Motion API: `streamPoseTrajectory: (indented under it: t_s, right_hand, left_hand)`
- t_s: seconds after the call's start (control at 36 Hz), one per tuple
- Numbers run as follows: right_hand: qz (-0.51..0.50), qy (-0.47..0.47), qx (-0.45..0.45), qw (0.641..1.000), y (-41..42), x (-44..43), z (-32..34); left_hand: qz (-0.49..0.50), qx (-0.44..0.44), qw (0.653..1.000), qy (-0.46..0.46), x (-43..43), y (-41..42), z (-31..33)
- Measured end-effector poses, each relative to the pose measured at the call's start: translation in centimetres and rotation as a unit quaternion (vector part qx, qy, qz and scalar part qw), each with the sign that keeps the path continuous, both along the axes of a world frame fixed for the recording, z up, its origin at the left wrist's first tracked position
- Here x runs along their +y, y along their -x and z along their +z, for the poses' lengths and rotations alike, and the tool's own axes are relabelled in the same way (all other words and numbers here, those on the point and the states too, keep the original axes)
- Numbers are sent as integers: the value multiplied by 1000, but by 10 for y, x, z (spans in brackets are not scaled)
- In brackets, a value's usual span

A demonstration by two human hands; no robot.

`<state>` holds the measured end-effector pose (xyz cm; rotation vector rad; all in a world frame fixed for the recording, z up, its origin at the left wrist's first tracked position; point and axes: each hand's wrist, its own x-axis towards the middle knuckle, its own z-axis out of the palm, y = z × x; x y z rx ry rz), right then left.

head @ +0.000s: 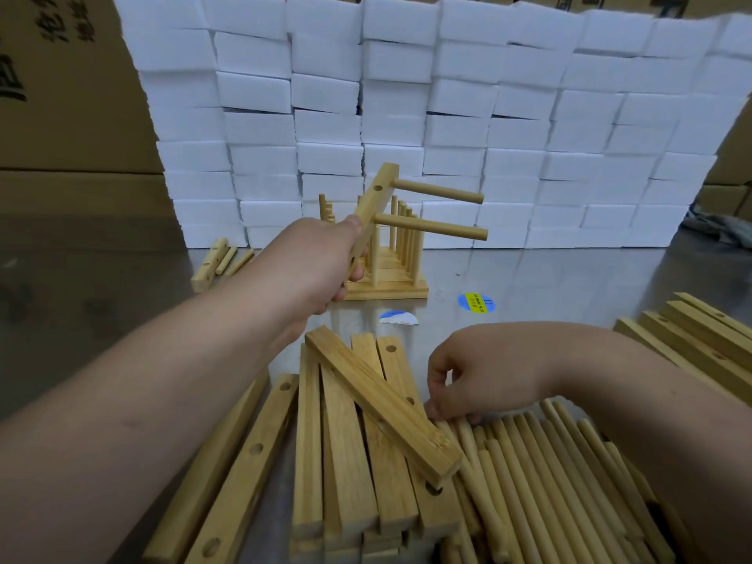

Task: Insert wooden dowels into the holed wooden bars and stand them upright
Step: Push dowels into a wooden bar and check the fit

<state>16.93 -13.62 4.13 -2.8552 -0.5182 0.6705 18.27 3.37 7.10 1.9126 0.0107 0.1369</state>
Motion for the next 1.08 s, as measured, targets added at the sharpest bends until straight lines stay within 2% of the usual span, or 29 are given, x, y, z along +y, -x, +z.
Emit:
streamPoseTrajectory:
  t_s: [0.36,0.58,0.89,1.08]
  right_hand:
    - [20,6,-26,999,-3,-4,1]
    - [1,-29,61,998,-1,-2,4]
    - [-2,-37,45,998,-4,-6,3]
    - [-17,-68,70,995,-5,-7,2]
  left_hand:
    - [-2,0,1000,1,0,1,1]
    - [5,-1,1000,1,0,0,1]
    - [2,12,1000,27,1,-2,-1]
    - [4,24,999,49,2,-4,-3]
